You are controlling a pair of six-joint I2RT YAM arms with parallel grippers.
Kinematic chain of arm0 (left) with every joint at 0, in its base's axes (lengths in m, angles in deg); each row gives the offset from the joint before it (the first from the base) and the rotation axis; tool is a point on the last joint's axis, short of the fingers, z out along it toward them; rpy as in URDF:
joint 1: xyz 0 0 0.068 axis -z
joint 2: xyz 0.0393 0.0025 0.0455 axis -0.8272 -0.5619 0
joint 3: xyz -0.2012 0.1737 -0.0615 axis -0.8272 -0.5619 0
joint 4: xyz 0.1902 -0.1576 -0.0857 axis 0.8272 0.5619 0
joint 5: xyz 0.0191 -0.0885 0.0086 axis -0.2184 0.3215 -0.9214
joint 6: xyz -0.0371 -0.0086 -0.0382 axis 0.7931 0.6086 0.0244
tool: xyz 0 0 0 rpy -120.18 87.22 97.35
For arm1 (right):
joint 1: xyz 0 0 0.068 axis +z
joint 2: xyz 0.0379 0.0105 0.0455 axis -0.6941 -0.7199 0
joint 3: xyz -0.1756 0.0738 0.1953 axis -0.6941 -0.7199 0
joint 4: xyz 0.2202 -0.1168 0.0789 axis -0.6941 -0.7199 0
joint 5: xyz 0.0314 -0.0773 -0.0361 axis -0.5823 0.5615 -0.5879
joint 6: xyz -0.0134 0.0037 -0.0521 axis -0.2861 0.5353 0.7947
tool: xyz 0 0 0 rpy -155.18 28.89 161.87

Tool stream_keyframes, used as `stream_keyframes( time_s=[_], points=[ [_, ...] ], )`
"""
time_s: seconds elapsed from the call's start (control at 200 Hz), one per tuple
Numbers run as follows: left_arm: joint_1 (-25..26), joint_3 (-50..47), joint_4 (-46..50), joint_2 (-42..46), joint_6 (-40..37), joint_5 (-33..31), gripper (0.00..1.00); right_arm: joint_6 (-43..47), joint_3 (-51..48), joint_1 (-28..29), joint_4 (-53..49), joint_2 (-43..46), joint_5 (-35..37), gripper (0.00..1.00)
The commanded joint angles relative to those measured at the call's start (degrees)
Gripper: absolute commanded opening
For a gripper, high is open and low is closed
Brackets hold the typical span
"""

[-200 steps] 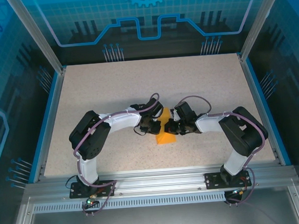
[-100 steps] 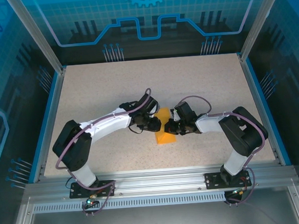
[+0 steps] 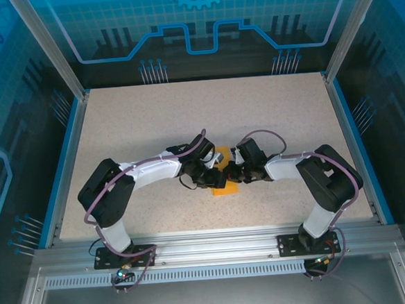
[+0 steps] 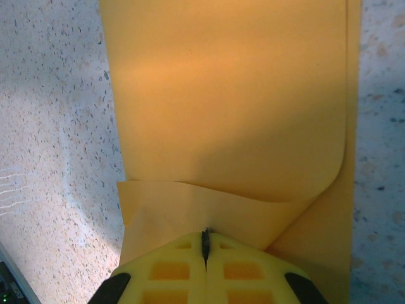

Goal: Fold a paper plane with a square sheet of paper (fold left side to right side)
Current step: Fold the triangle a second time at the center of the table.

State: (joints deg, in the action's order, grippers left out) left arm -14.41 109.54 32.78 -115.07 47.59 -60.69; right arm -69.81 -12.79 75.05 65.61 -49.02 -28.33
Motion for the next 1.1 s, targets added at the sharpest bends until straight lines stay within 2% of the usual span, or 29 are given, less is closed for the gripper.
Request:
stream_keyframes(
  time_s=[0.0, 0.675, 1.095],
  points=[
    [-0.2, 0.1, -1.3, -1.6, 1.0, 3.0, 0.33, 0.2, -0.3, 0.3, -3.2, -2.2, 0.9, 0.02],
    [-0.2, -0.6, 1.8, -5.1, -0.7, -4.3, 0.33, 0.8, 0.4, 0.3, -4.6, -2.5, 1.1, 0.02],
    [-0.2, -2.6, 1.7, -4.7, -0.4, -5.8, 0.32, 1.1, 0.5, 0.2, -5.6, -2.4, 1.6, 0.02]
  ],
)
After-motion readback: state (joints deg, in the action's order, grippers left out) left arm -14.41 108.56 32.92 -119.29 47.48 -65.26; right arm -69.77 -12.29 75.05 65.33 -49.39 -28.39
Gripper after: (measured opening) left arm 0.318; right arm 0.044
